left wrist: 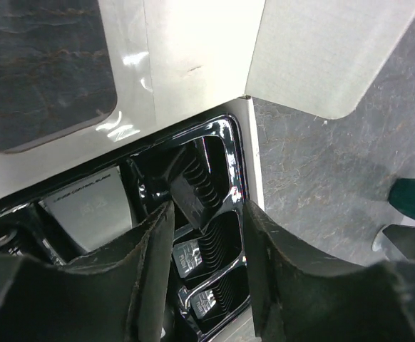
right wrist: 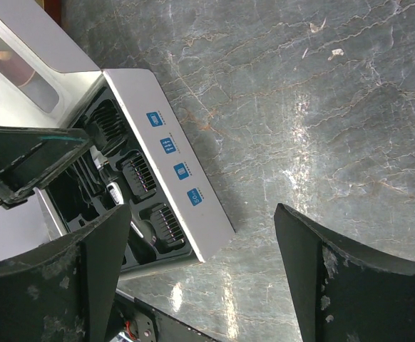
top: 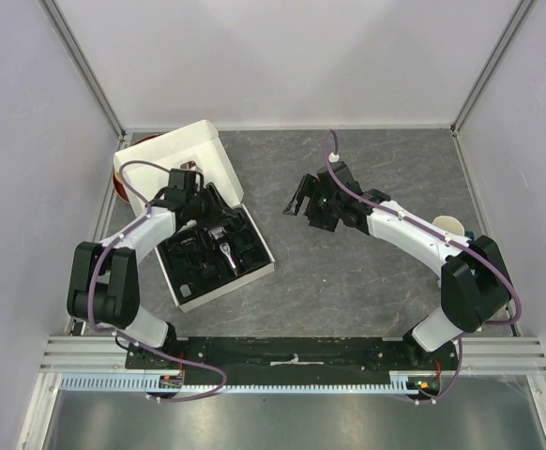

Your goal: Sort the hair-cutting tools

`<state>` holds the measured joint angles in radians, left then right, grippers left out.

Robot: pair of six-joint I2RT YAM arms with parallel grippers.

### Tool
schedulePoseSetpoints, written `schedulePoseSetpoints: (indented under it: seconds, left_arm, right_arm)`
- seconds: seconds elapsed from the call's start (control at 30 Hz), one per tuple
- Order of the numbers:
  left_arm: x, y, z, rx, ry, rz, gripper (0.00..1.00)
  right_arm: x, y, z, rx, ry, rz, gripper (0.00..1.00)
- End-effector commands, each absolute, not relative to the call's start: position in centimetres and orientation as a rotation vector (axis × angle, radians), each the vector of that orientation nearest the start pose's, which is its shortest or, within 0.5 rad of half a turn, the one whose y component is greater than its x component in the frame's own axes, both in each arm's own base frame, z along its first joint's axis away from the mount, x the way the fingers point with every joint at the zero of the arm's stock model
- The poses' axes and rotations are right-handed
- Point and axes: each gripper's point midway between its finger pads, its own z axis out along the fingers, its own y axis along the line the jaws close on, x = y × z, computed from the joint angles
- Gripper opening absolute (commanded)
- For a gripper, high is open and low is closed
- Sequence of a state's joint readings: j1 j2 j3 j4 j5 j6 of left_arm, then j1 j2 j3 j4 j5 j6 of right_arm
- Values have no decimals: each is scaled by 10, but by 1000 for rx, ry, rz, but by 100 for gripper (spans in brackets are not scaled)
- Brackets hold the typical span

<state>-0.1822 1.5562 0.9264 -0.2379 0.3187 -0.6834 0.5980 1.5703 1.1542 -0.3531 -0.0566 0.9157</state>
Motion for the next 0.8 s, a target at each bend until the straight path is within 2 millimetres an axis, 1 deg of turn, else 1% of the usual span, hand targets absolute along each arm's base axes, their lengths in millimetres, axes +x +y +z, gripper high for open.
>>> schedulePoseSetpoints:
  seconds: [0.0, 0.07, 0.1, 0.17, 0.23, 0.33, 0.47, 0.63, 0.77]
  left_arm:
    - [357, -136, 109, -431, 2417, -679, 50]
    - [356, -135, 111, -434, 2409, -673, 49]
    - [354, -135, 111, -435, 2411, -672, 47]
    - [354, -135, 114, -431, 2401, -677, 42]
    - [353, -137, 115, -427, 2397, -683, 33]
    - [356, -142, 117, -411, 2385, -706, 27]
    - [358, -147, 109, -404, 2408, -723, 23]
    - [360, -155, 94, -393, 2454, -718, 22]
    - [360, -156, 82, -399, 2484, -699, 21]
  right_arm:
    - [330, 278, 144, 348, 2454, 789, 89]
    - [330, 278, 144, 348, 2453, 790, 89]
    - [330, 277, 144, 348, 2456, 788, 89]
    - [329, 277, 144, 347, 2455, 791, 89]
    - [329, 277, 144, 349, 2455, 791, 89]
    - [328, 277, 143, 351, 2459, 791, 89]
    - [329, 276, 142, 352, 2460, 784, 89]
    - [329, 276, 139, 356, 2465, 779, 88]
    - [329, 276, 138, 356, 2466, 773, 88]
